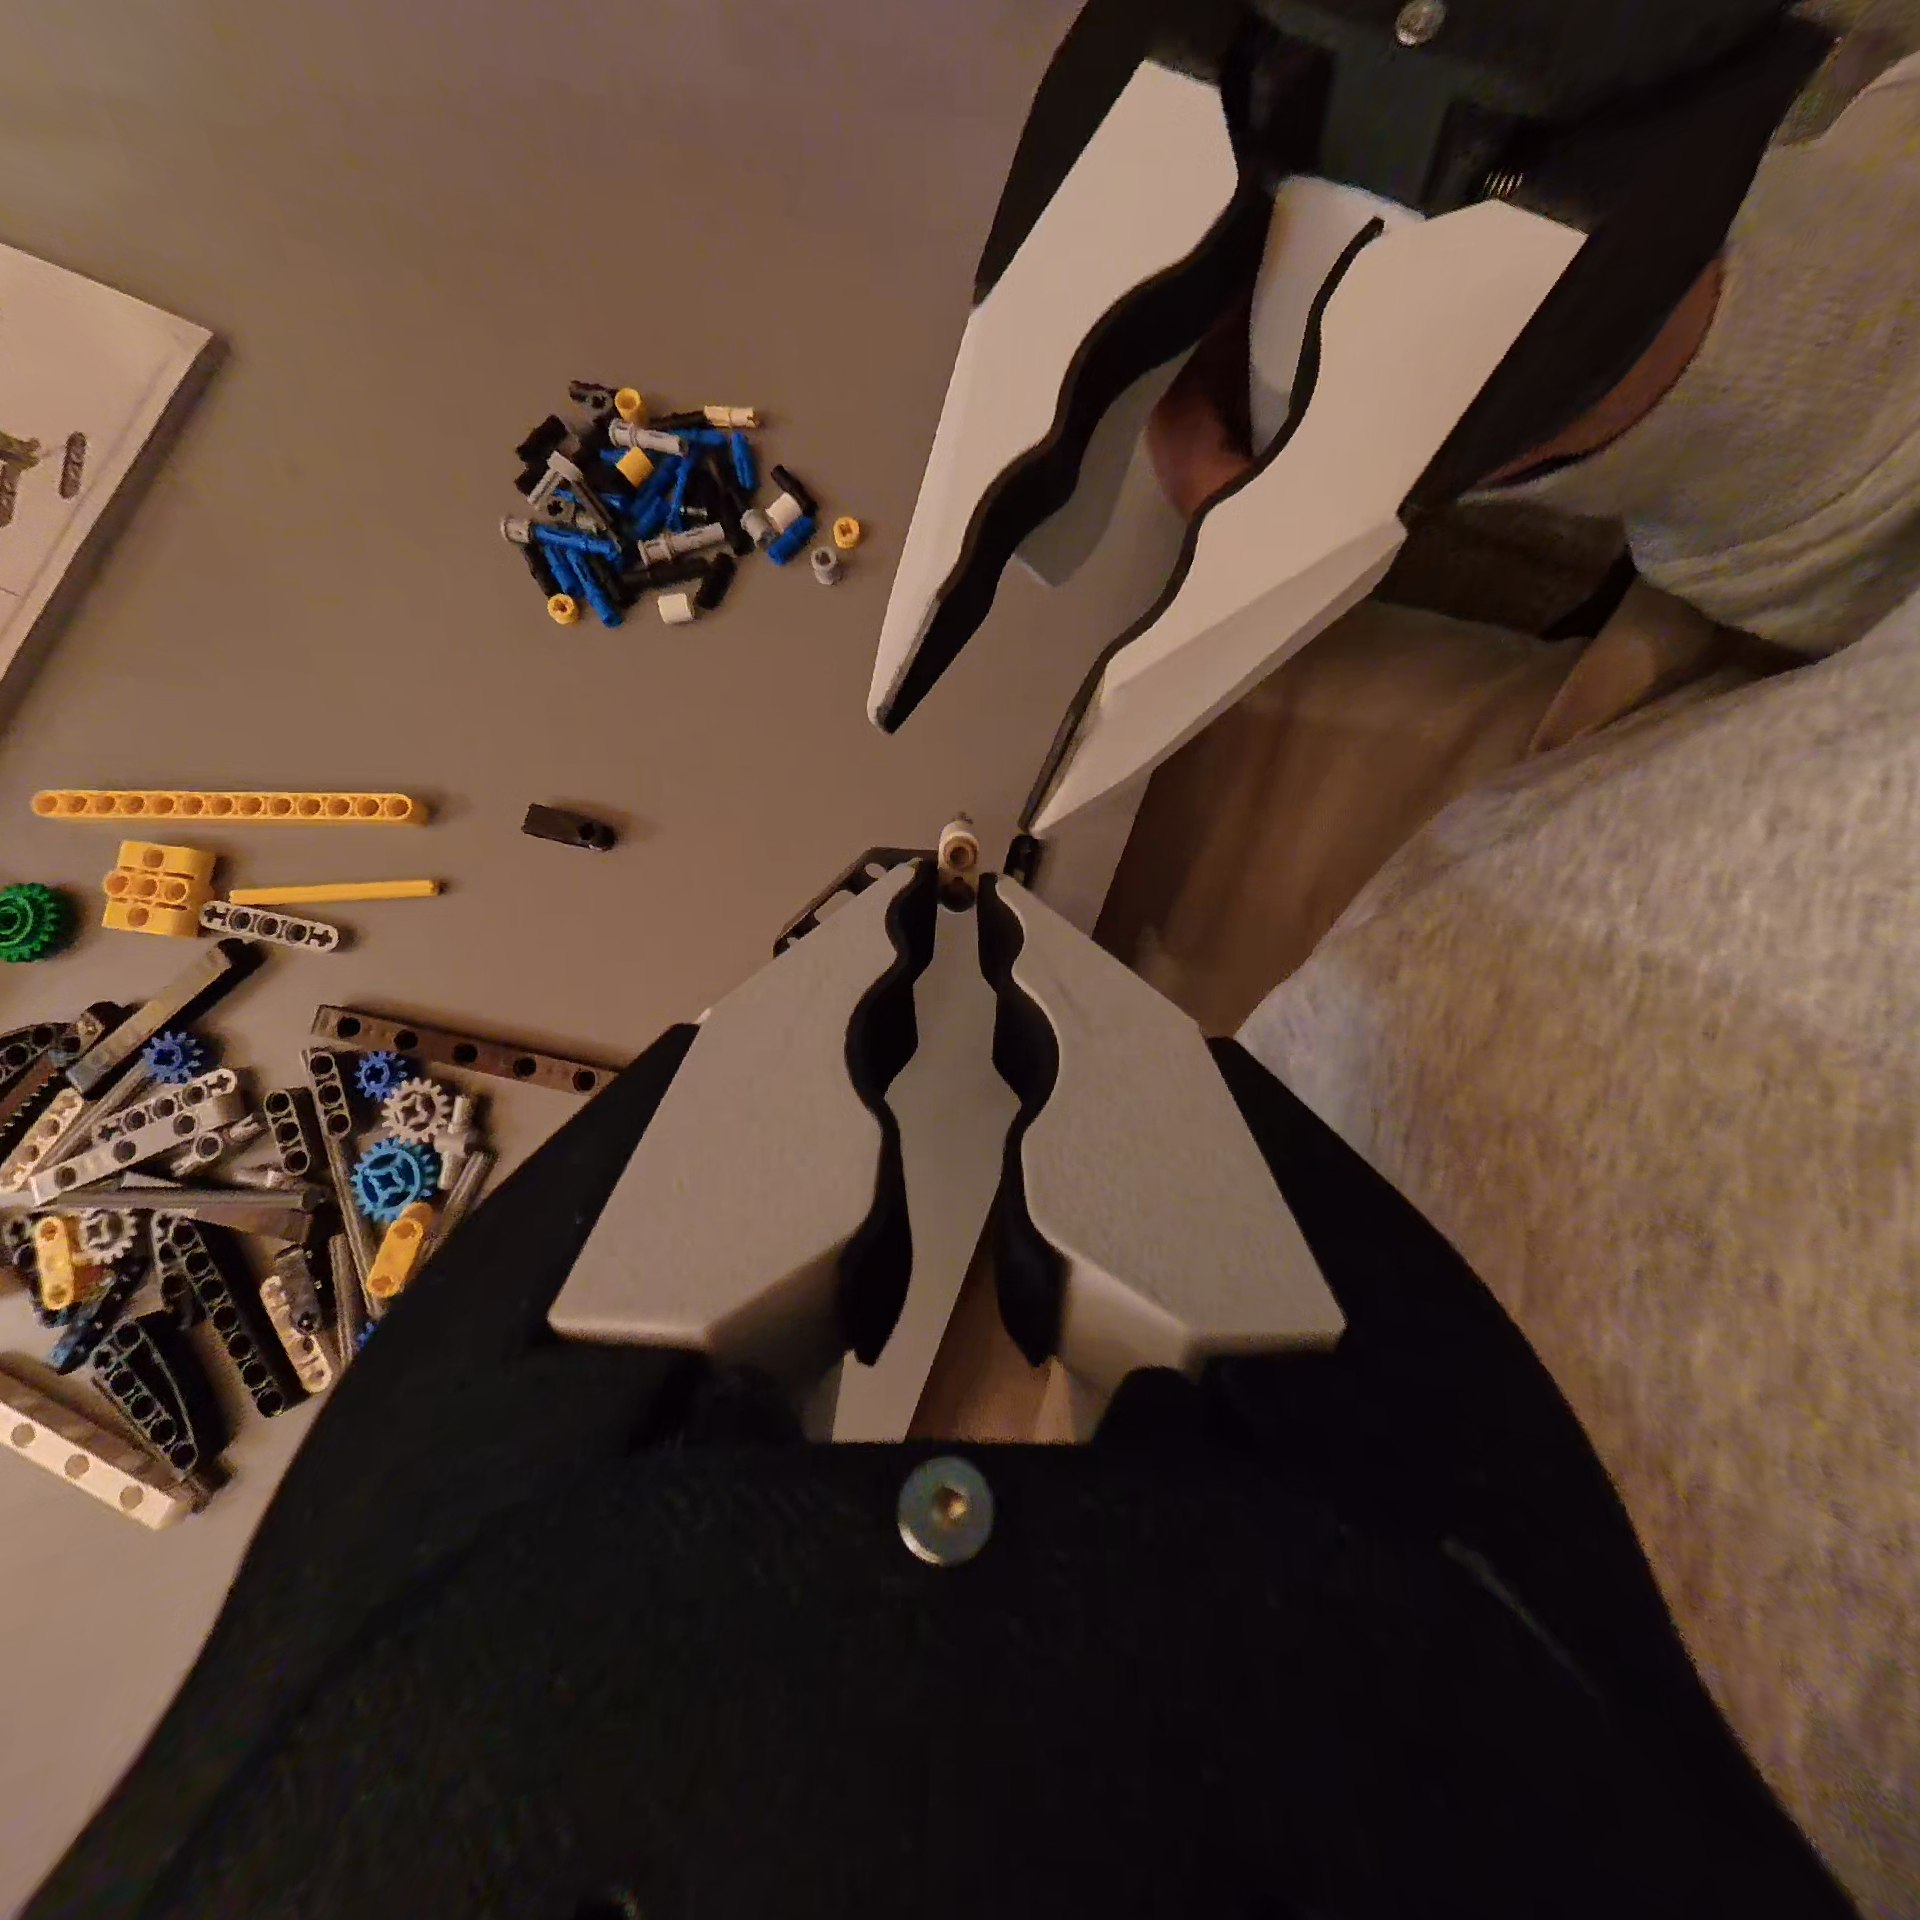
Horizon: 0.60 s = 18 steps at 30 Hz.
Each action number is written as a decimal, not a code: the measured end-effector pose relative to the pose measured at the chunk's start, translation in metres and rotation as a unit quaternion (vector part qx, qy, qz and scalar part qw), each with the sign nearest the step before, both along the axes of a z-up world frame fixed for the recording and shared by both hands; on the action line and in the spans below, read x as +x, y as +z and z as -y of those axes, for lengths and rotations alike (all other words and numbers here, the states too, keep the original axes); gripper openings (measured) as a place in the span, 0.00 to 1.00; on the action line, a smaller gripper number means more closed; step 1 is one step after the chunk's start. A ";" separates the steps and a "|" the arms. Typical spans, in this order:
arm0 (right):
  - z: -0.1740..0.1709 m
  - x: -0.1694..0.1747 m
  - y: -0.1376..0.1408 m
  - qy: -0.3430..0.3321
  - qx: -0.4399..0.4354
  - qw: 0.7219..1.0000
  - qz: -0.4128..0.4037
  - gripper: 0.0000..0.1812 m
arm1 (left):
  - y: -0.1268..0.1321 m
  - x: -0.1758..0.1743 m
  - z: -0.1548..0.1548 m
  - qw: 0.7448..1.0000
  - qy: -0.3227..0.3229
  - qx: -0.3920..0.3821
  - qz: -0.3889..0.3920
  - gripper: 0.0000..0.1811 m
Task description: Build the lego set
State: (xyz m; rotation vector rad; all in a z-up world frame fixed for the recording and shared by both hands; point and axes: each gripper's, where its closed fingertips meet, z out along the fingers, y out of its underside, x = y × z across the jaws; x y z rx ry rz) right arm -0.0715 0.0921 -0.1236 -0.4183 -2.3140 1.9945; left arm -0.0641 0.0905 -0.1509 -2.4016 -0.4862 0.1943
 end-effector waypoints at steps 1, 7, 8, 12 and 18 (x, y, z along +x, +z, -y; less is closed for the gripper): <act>-0.001 -0.001 0.000 -0.003 -0.002 1.000 0.000 0.14 | 0.002 -0.001 -0.001 1.000 0.003 0.010 0.001 0.04; -0.010 -0.013 0.008 -0.037 -0.025 0.999 -0.007 0.17 | 0.032 -0.016 -0.002 0.991 0.057 0.123 0.002 0.04; -0.011 -0.014 0.010 -0.041 -0.029 0.999 -0.009 0.17 | 0.039 -0.020 -0.002 0.986 0.070 0.149 0.003 0.04; -0.015 -0.018 0.015 -0.060 -0.035 0.997 -0.027 0.17 | 0.053 -0.025 -0.002 0.970 0.096 0.223 0.027 0.03; -0.014 -0.020 0.012 -0.068 -0.021 0.997 -0.036 0.18 | 0.037 -0.025 0.003 0.979 0.098 0.181 0.014 0.03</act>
